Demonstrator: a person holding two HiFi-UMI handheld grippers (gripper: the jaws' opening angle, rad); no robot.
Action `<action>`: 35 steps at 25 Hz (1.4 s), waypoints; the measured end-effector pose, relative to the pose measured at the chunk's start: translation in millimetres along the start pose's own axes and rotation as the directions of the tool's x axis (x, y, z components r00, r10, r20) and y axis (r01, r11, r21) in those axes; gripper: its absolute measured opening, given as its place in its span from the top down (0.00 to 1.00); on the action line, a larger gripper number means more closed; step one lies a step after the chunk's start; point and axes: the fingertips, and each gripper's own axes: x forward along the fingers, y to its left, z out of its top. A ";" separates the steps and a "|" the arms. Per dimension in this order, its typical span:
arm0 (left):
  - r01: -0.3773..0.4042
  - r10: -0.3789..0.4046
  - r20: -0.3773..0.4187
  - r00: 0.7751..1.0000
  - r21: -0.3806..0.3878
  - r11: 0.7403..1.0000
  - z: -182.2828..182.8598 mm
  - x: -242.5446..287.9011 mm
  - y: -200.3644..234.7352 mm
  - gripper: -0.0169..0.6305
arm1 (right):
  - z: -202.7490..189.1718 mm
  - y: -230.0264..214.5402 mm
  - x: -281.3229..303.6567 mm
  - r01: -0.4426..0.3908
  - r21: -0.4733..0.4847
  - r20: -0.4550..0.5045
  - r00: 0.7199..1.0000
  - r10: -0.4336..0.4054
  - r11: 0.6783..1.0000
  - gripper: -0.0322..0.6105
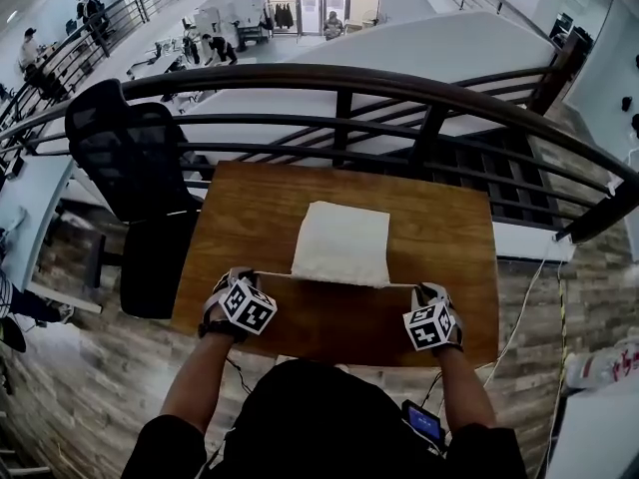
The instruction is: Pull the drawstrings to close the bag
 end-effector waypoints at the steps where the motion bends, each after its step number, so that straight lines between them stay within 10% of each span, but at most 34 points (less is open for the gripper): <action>1: 0.003 -0.003 0.002 1.000 0.002 1.000 -1.3 1.2 1.9 0.91 | 0.0 0.4 0.5 0.006 0.000 -0.006 1.000 -0.006 1.000 0.89; 35: 0.004 -0.004 -0.014 1.000 0.000 1.000 -5.2 26.3 17.4 0.91 | -16.0 -25.4 14.3 0.067 0.016 -0.112 0.992 -0.064 0.998 0.89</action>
